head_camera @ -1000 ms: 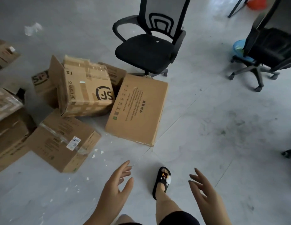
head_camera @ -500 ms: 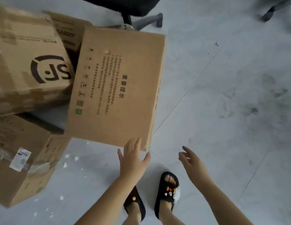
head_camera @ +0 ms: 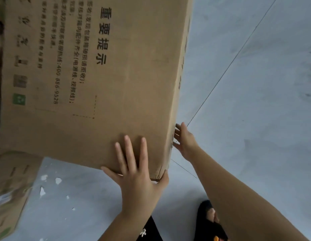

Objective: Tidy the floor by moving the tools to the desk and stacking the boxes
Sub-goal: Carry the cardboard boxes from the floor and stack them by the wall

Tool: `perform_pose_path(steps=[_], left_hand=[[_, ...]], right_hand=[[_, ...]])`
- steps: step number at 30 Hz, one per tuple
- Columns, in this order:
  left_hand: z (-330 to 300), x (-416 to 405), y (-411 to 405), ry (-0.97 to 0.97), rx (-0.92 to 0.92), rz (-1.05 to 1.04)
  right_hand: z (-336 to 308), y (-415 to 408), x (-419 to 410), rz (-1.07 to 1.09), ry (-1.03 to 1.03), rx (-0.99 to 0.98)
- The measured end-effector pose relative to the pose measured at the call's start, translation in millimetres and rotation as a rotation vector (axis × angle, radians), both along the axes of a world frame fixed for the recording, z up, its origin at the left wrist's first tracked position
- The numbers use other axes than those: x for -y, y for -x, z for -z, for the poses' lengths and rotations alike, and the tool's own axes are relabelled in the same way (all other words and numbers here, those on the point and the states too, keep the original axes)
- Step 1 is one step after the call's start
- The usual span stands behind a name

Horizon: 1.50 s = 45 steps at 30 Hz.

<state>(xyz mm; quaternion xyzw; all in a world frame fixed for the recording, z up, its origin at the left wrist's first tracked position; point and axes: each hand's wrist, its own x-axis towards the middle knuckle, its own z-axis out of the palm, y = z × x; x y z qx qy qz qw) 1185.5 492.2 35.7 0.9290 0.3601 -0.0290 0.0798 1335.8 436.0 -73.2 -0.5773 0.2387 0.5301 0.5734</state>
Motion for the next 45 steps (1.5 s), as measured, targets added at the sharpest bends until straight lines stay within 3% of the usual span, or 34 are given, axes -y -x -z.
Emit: perform_pose_path(steps=[4,9,14,17,22,24,35,39,45], left_hand=[[-1.2,-12.3,12.6,-0.001,0.028,0.024],[-49.6,-26.9,7.7,0.096,0.101,0.027],[-151.7,-44.0,-14.4,0.253,0.280,-0.051],[-226.7,-48.8,-24.5,0.245,0.330,-0.060],[-351.5,-56.8,-59.2,0.224,0.286,-0.086],[-389.7,-71.4,-70.3,0.310,0.286,-0.116],[-523.3,-83.8,-55.0,0.954,0.547,-0.546],[-570.7,-57.7,-4.4,1.007,0.620,-0.593],[-630.7,-19.1,80.8,1.075,0.889,-0.912]], right_hand=[[15.8,5.8,-19.3,0.057,-0.061,-0.122],[-30.3,-2.8,-11.5,0.111,-0.024,-0.089],[-133.2,-20.0,3.2,0.044,-0.047,0.011],[-199.4,-5.3,17.7,-0.027,-0.070,-0.007],[-313.8,41.6,30.8,0.154,-0.316,-0.216],[-357.6,49.3,35.5,0.238,-0.413,-0.257],[-577.7,55.2,59.7,0.310,-0.232,0.156],[-634.8,76.4,72.2,0.238,-0.146,0.255],[-714.6,85.4,69.1,-0.081,-0.183,0.433]])
